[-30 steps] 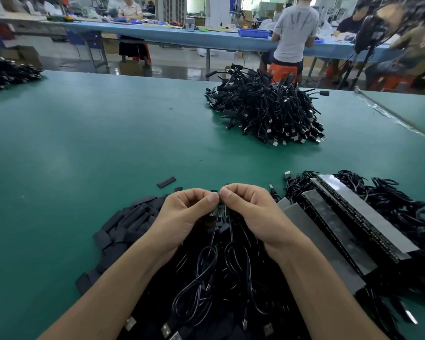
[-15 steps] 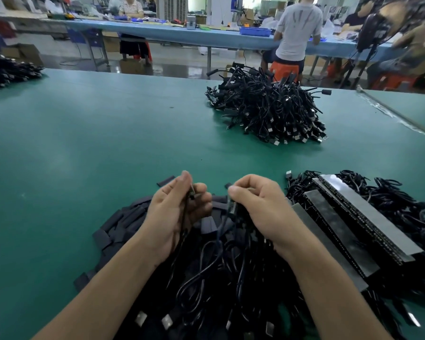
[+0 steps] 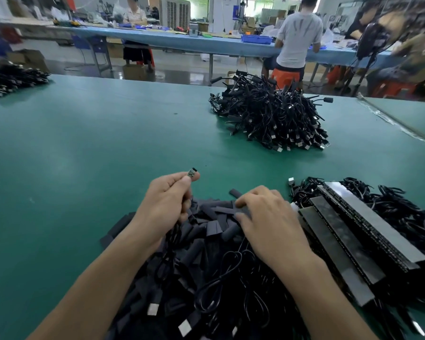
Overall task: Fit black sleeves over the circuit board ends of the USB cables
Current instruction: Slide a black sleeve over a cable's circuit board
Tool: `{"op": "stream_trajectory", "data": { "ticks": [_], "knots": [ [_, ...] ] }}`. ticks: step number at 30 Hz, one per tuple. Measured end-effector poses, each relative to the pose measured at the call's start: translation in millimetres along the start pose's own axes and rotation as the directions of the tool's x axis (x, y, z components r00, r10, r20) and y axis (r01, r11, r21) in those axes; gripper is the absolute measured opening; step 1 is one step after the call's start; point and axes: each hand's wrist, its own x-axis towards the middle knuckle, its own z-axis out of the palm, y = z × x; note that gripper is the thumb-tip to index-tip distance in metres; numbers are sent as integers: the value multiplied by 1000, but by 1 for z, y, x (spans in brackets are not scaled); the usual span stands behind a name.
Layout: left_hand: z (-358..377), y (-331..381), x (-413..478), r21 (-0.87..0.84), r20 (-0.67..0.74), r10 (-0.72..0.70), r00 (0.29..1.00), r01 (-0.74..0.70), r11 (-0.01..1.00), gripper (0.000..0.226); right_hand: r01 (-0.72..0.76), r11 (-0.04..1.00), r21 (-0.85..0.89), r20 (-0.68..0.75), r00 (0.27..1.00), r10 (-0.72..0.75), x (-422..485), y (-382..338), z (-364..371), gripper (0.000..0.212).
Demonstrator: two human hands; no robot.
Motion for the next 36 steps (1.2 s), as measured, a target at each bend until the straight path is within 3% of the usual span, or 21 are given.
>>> {"op": "stream_trajectory", "data": {
  "ticks": [3, 6, 11, 14, 18, 23, 25, 28, 30, 33, 36],
  "knots": [
    [3, -2, -3, 51, 66, 63, 996, -67, 996, 22, 73, 997, -32, 124, 990, -68, 1, -3, 4, 26],
    [5, -11, -5, 83, 80, 77, 994, -83, 993, 13, 36, 994, -100, 232, 973, -12, 0, 1, 9, 34],
    [11, -26, -6, 97, 77, 67, 995, -74, 993, 21, 37, 996, 82, 229, 972, -55, 3, 9, 2, 20],
    [13, -29, -6, 174, 50, 64, 997, -71, 982, 23, 28, 968, 248, 151, 986, -67, 4, 11, 0, 25],
    [14, -23, -9, 199, 66, 44, 997, -57, 978, 27, -38, 825, 563, -47, 996, 78, 7, 15, -6, 21],
    [22, -7, -19, 106, 191, 70, 979, -91, 990, 56, -45, 505, 862, 23, 999, 50, 8, 9, -5, 20],
    [24, -5, -22, 82, 225, 76, 971, -96, 992, 57, -40, 440, 897, 28, 999, 34, 9, 7, -3, 24],
    [21, -7, -21, 78, 218, 75, 973, -94, 993, 40, -54, 404, 913, 50, 999, 20, 9, 8, -2, 26],
    [20, -9, -20, 73, 209, 71, 975, -88, 993, 38, -52, 424, 904, 52, 999, 12, 7, 8, -2, 31],
    [20, -11, -18, 39, 178, 72, 981, -80, 996, 37, -11, 601, 799, -5, 1000, 24, 6, 7, 1, 31],
    [20, -12, -17, 25, 145, 51, 988, -56, 998, 21, 28, 737, 675, -54, 998, 12, 7, 9, 3, 28]
  ]
}}
